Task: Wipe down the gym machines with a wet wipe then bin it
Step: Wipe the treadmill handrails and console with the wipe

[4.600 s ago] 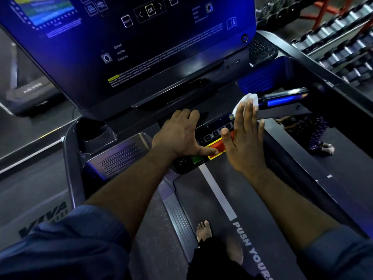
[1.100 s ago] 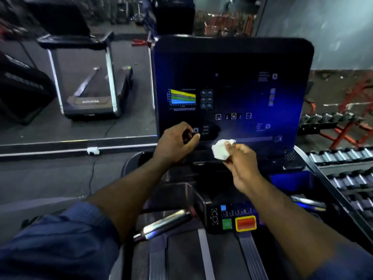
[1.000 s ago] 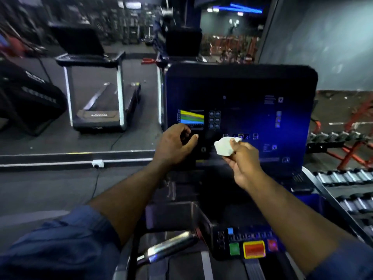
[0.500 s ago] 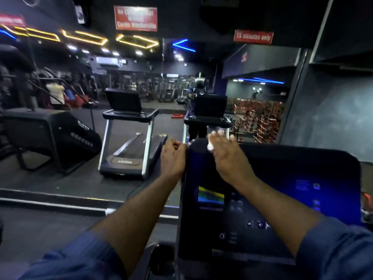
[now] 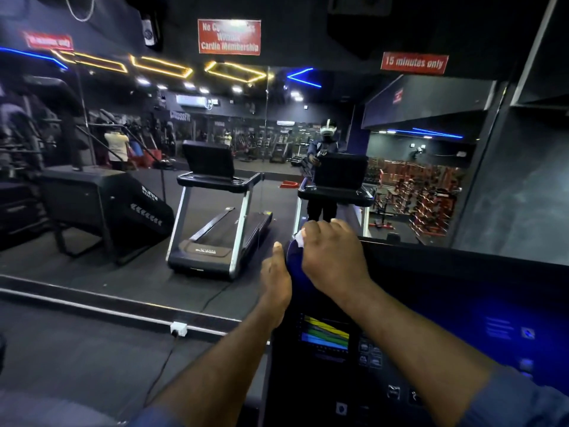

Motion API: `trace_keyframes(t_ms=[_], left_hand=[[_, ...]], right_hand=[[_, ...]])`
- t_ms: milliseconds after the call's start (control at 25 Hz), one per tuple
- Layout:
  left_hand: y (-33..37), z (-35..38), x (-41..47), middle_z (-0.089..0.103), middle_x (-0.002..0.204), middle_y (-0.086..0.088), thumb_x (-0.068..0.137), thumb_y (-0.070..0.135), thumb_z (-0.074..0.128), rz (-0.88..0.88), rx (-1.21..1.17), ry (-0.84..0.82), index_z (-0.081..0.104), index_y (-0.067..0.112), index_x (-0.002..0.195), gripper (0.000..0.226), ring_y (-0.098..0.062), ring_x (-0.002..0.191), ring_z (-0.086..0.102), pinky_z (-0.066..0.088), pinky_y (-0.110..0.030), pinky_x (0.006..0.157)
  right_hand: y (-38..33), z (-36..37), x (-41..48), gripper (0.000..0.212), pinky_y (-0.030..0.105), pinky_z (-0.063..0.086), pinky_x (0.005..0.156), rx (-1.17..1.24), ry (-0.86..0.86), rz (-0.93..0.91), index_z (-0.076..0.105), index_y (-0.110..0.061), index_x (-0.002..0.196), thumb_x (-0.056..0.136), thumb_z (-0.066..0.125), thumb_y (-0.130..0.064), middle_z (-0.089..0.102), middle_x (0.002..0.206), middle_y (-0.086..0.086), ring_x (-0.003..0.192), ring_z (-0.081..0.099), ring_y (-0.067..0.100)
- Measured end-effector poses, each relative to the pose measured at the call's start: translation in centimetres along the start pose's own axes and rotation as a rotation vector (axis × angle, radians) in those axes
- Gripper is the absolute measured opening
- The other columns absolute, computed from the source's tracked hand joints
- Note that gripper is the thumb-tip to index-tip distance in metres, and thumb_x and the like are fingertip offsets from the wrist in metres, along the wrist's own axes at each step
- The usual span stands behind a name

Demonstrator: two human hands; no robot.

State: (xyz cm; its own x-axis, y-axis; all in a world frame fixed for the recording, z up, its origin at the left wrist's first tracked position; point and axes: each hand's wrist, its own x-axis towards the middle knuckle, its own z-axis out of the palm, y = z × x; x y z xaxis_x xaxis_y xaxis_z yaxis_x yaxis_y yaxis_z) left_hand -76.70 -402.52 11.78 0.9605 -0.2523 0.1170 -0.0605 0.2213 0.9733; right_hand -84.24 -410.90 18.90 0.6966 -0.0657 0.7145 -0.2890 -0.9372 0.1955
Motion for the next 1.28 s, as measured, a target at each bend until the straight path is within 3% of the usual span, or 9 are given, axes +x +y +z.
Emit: trace_keyframes(t_ms=[240,360,480,680,840,960,1120,1200,1280], left_hand=[[0.1,0.0,-0.4,0.076,0.090,-0.018,0.110,0.056,0.028,0.028,0.035,0.005,0.074,0.006,0.093,0.070,-0.021,0.078,0.068,0.056,-0.042,0.083],[0.2,0.0,-0.5,0.079,0.092,-0.006,0.104,0.064,0.026,0.002,0.064,0.001,0.077,0.017,0.093,0.070,-0.024,0.092,0.073,0.056,-0.043,0.095],[0.5,0.3,-0.4,0.078,0.095,-0.006,0.107,0.061,0.026,-0.021,0.064,0.002,0.075,0.021,0.090,0.066,-0.025,0.096,0.072,0.055,-0.044,0.099],[0.1,-0.2,-0.5,0.080,0.105,-0.004,0.097,0.070,0.031,0.001,0.008,-0.087,0.082,0.036,0.094,0.061,-0.022,0.106,0.074,0.053,-0.049,0.105],[-0.2,0.0,-0.1,0.078,0.091,-0.001,0.106,0.062,0.026,0.018,0.059,-0.008,0.079,0.037,0.080,0.064,-0.020,0.096,0.072,0.053,-0.042,0.100],[0.2,0.1,-0.3,0.076,0.090,0.001,0.111,0.056,0.020,0.021,0.089,-0.038,0.073,0.059,0.073,0.065,-0.021,0.095,0.071,0.053,-0.042,0.097],[-0.2,-0.1,0.1,0.078,0.102,-0.013,0.103,0.069,0.021,0.014,0.089,-0.024,0.079,0.031,0.092,0.070,-0.030,0.099,0.072,0.055,-0.046,0.097],[-0.7,-0.2,0.3,0.077,0.111,-0.012,0.093,0.079,0.026,0.033,0.082,-0.027,0.077,0.021,0.106,0.078,-0.026,0.105,0.072,0.054,-0.050,0.101],[-0.8,-0.4,0.2,0.079,0.104,-0.007,0.099,0.072,0.030,0.057,0.060,-0.071,0.078,0.025,0.094,0.068,-0.019,0.098,0.072,0.056,-0.051,0.096]], right_hand=[[0.3,-0.9,-0.9,0.042,0.045,0.042,0.100,-0.081,-0.063,0.069,0.062,-0.010,0.107,0.108,0.027,-0.033,0.068,0.096,0.010,0.088,0.062,0.029],[4.5,-2.0,-3.0,0.039,0.048,0.043,0.098,-0.108,-0.069,0.198,0.060,-0.009,0.101,0.107,0.029,-0.032,0.068,0.093,0.012,0.088,0.061,0.033],[3.7,-1.6,-2.8,0.038,0.049,0.040,0.110,-0.091,-0.033,0.282,0.061,-0.007,0.103,0.109,0.034,-0.033,0.069,0.097,0.014,0.094,0.062,0.033],[-3.2,0.3,-0.4,0.043,0.049,0.031,0.122,-0.030,0.020,0.076,0.063,-0.003,0.118,0.109,0.036,-0.034,0.068,0.105,0.013,0.103,0.062,0.031],[4.1,-0.4,-3.7,0.046,0.050,0.030,0.118,-0.122,-0.011,0.085,0.057,-0.008,0.127,0.111,0.029,-0.040,0.064,0.115,0.014,0.108,0.055,0.034],[9.6,-2.0,-7.0,0.044,0.051,0.029,0.119,-0.183,-0.046,0.229,0.053,-0.008,0.127,0.110,0.028,-0.040,0.062,0.119,0.016,0.114,0.052,0.035],[3.7,-0.7,-4.7,0.055,0.053,0.024,0.122,-0.089,-0.086,0.357,0.052,-0.007,0.134,0.106,0.028,-0.048,0.058,0.131,0.018,0.125,0.048,0.037],[-2.1,0.2,-2.9,0.067,0.050,0.013,0.128,0.022,-0.107,0.291,0.044,-0.006,0.149,0.107,0.025,-0.054,0.049,0.150,0.017,0.144,0.037,0.036],[-3.8,0.6,-2.6,0.073,0.047,0.003,0.130,0.022,-0.122,0.158,0.025,-0.011,0.163,0.107,0.017,-0.057,0.027,0.169,0.010,0.158,0.017,0.027]])
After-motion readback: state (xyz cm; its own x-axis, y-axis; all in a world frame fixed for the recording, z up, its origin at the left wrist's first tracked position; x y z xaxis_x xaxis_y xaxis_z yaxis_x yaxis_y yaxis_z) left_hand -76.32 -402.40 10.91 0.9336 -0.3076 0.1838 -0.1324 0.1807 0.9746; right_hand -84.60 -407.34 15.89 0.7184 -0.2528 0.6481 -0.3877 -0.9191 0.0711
